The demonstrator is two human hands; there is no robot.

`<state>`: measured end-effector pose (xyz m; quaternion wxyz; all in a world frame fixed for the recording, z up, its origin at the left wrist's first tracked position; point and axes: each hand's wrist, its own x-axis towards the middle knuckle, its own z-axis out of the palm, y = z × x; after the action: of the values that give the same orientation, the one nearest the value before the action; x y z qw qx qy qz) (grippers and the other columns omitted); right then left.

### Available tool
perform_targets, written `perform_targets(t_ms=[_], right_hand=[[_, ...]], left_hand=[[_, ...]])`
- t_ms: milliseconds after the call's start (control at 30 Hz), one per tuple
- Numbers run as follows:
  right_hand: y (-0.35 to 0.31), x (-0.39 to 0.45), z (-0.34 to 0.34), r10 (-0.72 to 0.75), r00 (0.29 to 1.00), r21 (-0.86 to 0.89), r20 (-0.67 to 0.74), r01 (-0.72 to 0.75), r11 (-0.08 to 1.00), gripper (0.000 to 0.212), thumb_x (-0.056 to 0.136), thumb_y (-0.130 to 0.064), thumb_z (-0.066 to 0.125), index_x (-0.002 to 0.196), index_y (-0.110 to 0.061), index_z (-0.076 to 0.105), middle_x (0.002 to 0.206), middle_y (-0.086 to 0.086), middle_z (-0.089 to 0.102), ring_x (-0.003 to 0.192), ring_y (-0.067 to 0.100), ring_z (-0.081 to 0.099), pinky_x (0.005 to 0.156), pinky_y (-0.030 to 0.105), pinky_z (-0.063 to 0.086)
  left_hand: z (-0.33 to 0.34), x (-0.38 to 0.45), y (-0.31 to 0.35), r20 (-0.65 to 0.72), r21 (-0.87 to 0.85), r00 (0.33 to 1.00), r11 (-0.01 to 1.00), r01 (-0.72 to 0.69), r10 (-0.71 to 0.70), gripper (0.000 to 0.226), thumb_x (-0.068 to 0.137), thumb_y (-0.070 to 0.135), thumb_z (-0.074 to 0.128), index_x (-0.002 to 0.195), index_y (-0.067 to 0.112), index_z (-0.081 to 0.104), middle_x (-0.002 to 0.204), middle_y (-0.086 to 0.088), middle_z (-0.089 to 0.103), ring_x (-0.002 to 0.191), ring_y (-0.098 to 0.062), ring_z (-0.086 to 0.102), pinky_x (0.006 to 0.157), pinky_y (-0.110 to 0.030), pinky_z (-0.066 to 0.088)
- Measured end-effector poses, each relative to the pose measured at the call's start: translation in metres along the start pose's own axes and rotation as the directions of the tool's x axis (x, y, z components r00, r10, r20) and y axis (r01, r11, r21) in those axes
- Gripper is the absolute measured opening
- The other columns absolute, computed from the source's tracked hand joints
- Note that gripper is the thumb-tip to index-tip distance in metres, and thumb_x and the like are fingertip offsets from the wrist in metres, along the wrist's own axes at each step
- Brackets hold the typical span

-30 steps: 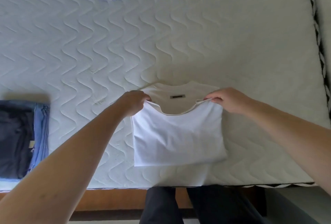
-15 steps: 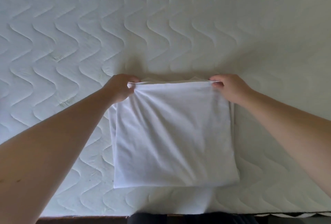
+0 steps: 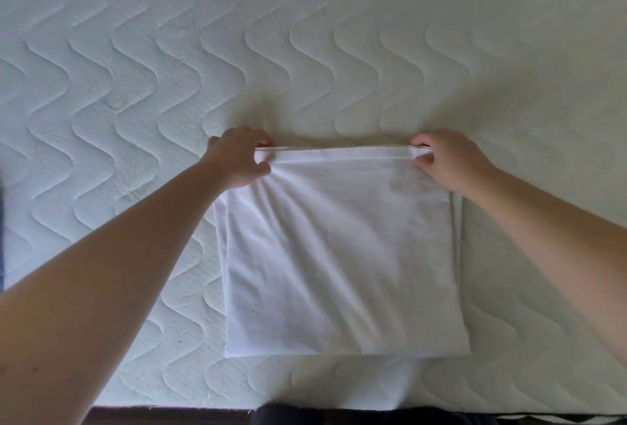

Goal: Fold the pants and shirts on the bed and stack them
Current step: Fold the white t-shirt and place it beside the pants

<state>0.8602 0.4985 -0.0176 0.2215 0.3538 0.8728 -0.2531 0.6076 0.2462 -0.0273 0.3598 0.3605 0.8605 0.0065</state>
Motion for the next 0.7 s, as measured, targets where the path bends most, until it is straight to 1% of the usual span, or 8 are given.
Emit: perform_targets(t_ms=[100, 200, 267, 333, 433, 533, 600, 700], right_hand=[[-0.010, 0.007, -0.005, -0.030, 0.999, -0.073, 0.040, 0.033, 0.997, 0.057, 0.078, -0.046, 0.077, 0.124, -0.020, 0.058, 0.123, 0.009, 0.058, 0.117, 0.033, 0.052, 0.096, 0.040, 0.040], [-0.016, 0.015, -0.005, -0.027, 0.992, -0.224, 0.119, 0.054, 0.973, 0.057, 0.077, -0.054, 0.075, 0.117, -0.017, 0.058, 0.118, 0.009, 0.062, 0.113, 0.032, 0.055, 0.090, 0.039, 0.038], [-0.018, 0.017, -0.005, -0.057, 0.983, -0.322, 0.176, 0.112, 0.940, 0.050, 0.079, -0.054, 0.073, 0.106, -0.014, 0.060, 0.111, 0.011, 0.062, 0.108, 0.033, 0.055, 0.081, 0.036, 0.036], [-0.020, 0.014, -0.009, -0.110, 0.974, -0.314, 0.199, 0.169, 0.934, 0.043, 0.080, -0.048, 0.075, 0.099, -0.012, 0.060, 0.103, 0.012, 0.062, 0.100, 0.032, 0.057, 0.072, 0.033, 0.036], [-0.020, -0.003, -0.017, -0.134, 0.976, -0.214, 0.171, 0.170, 0.962, 0.033, 0.082, -0.036, 0.074, 0.086, -0.016, 0.049, 0.086, 0.007, 0.058, 0.082, 0.029, 0.055, 0.064, 0.033, 0.032], [-0.018, -0.027, -0.025, -0.160, 0.979, -0.239, 0.129, 0.187, 0.953, 0.029, 0.087, -0.033, 0.069, 0.099, -0.015, 0.050, 0.081, 0.004, 0.053, 0.075, 0.025, 0.046, 0.063, 0.033, 0.032], [-0.019, -0.045, -0.035, -0.192, 0.976, -0.241, 0.098, 0.211, 0.947, 0.032, 0.089, -0.034, 0.068, 0.109, -0.014, 0.053, 0.080, 0.002, 0.050, 0.074, 0.025, 0.045, 0.063, 0.033, 0.032], [-0.026, -0.079, -0.062, -0.234, 0.972, -0.209, 0.035, 0.236, 0.949, 0.028, 0.089, -0.036, 0.068, 0.113, -0.022, 0.062, 0.069, -0.002, 0.047, 0.072, 0.025, 0.049, 0.063, 0.031, 0.030]], left_hand=[[-0.003, 0.007, 0.008, 0.019, -0.069, 1.000, 0.998, 0.001, 0.001, 0.050, 0.083, 0.053, 0.069, 0.125, 0.029, 0.055, 0.122, 0.007, 0.056, 0.120, -0.018, 0.048, 0.100, -0.042, 0.033], [-0.009, 0.013, 0.014, 0.134, 0.092, 0.991, 0.996, -0.020, 0.008, 0.044, 0.085, 0.052, 0.069, 0.117, 0.023, 0.060, 0.113, 0.002, 0.061, 0.108, -0.024, 0.053, 0.083, -0.037, 0.040], [-0.013, 0.014, 0.019, 0.178, 0.158, 0.984, 0.986, -0.054, 0.026, 0.041, 0.086, 0.044, 0.071, 0.117, 0.019, 0.063, 0.112, -0.003, 0.061, 0.107, -0.027, 0.054, 0.082, -0.040, 0.046], [-0.015, 0.010, 0.021, 0.172, 0.147, 0.981, 0.982, -0.118, 0.092, 0.034, 0.086, 0.036, 0.072, 0.112, 0.016, 0.064, 0.111, -0.005, 0.061, 0.109, -0.030, 0.056, 0.087, -0.038, 0.046], [-0.015, -0.007, 0.019, 0.128, 0.050, 0.982, 0.988, -0.147, 0.140, 0.019, 0.089, 0.029, 0.069, 0.097, 0.023, 0.052, 0.096, 0.001, 0.057, 0.098, -0.027, 0.057, 0.073, -0.032, 0.038], [-0.021, -0.030, 0.014, 0.065, 0.013, 0.989, 0.991, -0.131, 0.130, 0.020, 0.090, 0.033, 0.068, 0.103, 0.023, 0.057, 0.094, 0.004, 0.059, 0.090, -0.021, 0.055, 0.072, -0.031, 0.037], [-0.029, -0.048, 0.014, 0.025, 0.015, 0.988, 0.989, -0.150, 0.150, 0.024, 0.090, 0.034, 0.069, 0.109, 0.021, 0.065, 0.084, 0.008, 0.056, 0.087, -0.017, 0.052, 0.071, -0.029, 0.035], [-0.048, -0.081, 0.020, -0.034, 0.034, 0.976, 0.976, -0.213, 0.215, 0.018, 0.091, 0.033, 0.069, 0.099, 0.017, 0.071, 0.068, 0.014, 0.049, 0.083, -0.019, 0.054, 0.067, -0.029, 0.033]])
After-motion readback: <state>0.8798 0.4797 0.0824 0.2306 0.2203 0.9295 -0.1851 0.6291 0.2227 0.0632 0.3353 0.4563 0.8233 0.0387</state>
